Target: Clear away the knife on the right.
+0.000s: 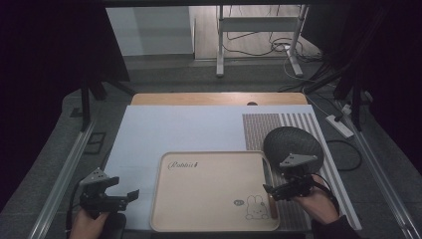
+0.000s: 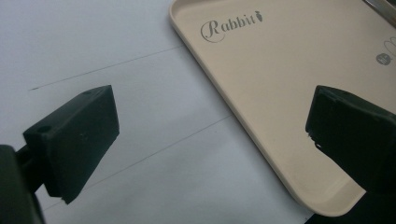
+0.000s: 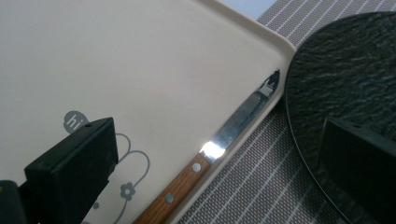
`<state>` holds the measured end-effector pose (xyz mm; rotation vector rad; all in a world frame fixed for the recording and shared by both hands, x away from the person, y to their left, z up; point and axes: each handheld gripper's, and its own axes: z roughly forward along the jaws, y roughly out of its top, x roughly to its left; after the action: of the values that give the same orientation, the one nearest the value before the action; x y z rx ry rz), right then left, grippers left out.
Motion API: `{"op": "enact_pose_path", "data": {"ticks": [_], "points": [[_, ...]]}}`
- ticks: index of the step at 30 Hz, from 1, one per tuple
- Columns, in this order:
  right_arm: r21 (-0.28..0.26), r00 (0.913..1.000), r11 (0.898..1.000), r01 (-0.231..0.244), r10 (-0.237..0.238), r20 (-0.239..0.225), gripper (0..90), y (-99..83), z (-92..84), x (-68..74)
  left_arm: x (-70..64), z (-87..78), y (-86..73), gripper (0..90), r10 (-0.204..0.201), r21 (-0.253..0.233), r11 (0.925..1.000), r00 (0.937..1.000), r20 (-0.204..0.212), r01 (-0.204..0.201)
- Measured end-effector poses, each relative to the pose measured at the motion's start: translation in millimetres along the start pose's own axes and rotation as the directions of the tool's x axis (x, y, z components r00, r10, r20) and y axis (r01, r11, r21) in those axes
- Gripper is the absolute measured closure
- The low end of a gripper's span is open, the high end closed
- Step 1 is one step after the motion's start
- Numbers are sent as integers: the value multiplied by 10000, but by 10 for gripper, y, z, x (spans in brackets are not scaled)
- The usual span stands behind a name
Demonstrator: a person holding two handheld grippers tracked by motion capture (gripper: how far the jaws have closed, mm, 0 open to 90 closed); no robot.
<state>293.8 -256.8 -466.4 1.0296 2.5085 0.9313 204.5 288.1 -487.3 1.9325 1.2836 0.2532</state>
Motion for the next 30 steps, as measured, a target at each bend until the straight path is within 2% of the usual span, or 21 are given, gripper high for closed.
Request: {"op": "enact_pose_path", "data": {"ticks": [14, 30], "points": [[-323, 9969, 9974, -642, 655, 432, 0, -212, -217, -61, 8, -3, 0, 27, -13, -7, 10000, 10000, 58, 14], [-667, 9861, 9893, -1295, 1356, 963, 0, -442, -458, -85, 15, -8, -4, 27, -69, -49, 10000, 10000, 70, 69]]}}
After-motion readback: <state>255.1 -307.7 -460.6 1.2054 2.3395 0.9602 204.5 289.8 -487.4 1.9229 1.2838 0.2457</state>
